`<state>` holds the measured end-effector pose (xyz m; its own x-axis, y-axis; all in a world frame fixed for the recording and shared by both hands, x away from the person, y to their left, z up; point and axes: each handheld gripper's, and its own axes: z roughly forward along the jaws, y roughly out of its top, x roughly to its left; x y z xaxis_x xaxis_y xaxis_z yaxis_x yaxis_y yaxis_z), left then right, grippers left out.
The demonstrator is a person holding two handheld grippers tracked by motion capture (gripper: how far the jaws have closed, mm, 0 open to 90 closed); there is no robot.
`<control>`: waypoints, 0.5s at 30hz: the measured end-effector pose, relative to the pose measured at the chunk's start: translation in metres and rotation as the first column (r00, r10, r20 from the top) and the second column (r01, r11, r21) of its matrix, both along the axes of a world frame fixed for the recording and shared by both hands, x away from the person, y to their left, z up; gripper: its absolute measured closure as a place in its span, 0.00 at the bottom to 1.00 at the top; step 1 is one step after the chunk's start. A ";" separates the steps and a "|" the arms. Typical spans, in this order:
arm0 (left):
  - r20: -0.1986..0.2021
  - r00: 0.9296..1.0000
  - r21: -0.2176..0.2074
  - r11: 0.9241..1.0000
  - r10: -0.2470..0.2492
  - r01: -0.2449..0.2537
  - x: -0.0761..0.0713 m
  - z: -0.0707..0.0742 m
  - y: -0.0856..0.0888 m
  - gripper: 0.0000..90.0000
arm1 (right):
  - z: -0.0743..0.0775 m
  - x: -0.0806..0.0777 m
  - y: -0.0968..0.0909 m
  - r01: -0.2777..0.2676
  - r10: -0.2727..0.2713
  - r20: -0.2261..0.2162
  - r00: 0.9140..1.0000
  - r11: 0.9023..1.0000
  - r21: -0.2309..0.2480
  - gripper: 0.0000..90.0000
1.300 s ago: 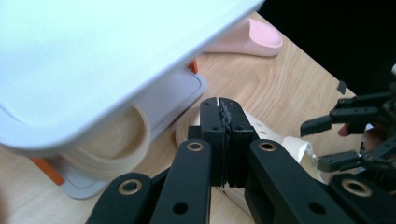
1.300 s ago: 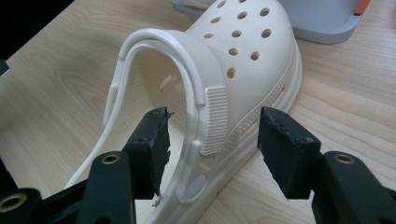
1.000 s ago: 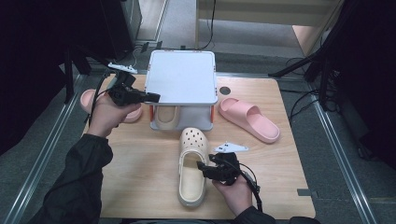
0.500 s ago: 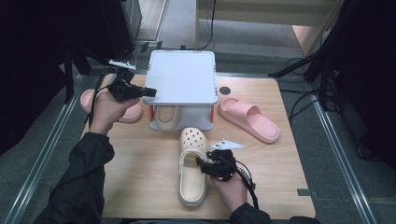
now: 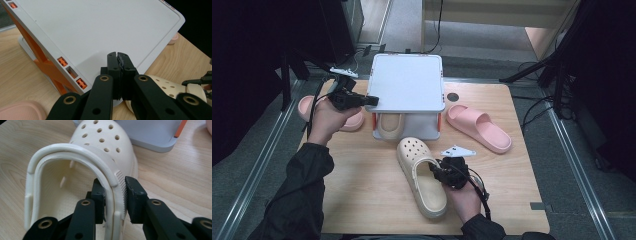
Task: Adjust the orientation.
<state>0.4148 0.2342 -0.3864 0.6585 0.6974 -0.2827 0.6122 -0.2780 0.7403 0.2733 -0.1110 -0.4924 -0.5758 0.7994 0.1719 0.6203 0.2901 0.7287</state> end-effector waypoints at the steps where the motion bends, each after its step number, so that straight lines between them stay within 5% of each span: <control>1: 0.000 1.000 -0.002 1.000 0.001 -0.001 0.000 0.000 0.000 0.99 | 0.001 0.002 -0.001 0.003 -0.003 -0.006 1.000 1.000 0.006 0.82; 15: 0.003 1.000 0.001 1.000 0.002 -0.002 -0.003 0.000 -0.001 0.99 | 0.031 0.030 -0.013 0.078 -0.078 0.008 0.997 0.996 0.054 0.84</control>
